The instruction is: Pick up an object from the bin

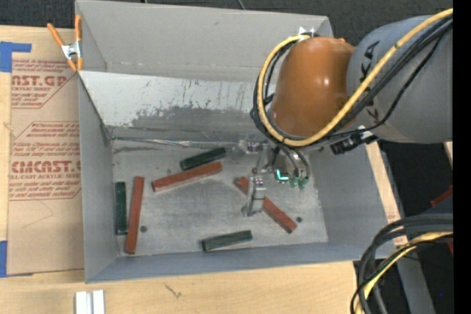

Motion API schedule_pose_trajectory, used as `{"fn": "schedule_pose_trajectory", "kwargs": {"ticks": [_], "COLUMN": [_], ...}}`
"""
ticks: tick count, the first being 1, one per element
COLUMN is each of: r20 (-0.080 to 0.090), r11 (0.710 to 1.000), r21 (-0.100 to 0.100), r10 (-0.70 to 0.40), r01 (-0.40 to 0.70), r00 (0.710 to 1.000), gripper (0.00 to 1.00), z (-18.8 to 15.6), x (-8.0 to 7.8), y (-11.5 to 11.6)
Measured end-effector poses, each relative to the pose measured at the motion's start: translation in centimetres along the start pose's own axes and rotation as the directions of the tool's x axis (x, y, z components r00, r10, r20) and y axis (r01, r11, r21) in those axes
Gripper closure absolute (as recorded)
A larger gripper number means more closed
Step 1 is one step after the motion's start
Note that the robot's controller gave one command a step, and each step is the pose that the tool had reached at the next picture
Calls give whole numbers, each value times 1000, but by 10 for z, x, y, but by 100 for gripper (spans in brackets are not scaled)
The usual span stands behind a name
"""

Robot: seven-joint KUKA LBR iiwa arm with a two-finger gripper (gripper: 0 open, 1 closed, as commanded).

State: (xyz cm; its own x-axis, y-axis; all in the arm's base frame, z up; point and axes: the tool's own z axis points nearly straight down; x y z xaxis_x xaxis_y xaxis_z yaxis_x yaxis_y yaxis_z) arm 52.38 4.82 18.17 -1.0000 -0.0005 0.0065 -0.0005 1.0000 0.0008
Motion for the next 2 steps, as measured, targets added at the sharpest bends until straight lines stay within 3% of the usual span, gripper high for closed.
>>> {"fn": "schedule_pose_trajectory", "kwargs": {"ticks": [1,2], "r20": [7,13], "r11": [1000,1000], "r21": [0,-1], "r10": [0,10], "r01": [0,-10], "r00": [1000,1000], "gripper": [0,0], "z": [-3,50], "x": [-2,18], "y": [0,-17]}}
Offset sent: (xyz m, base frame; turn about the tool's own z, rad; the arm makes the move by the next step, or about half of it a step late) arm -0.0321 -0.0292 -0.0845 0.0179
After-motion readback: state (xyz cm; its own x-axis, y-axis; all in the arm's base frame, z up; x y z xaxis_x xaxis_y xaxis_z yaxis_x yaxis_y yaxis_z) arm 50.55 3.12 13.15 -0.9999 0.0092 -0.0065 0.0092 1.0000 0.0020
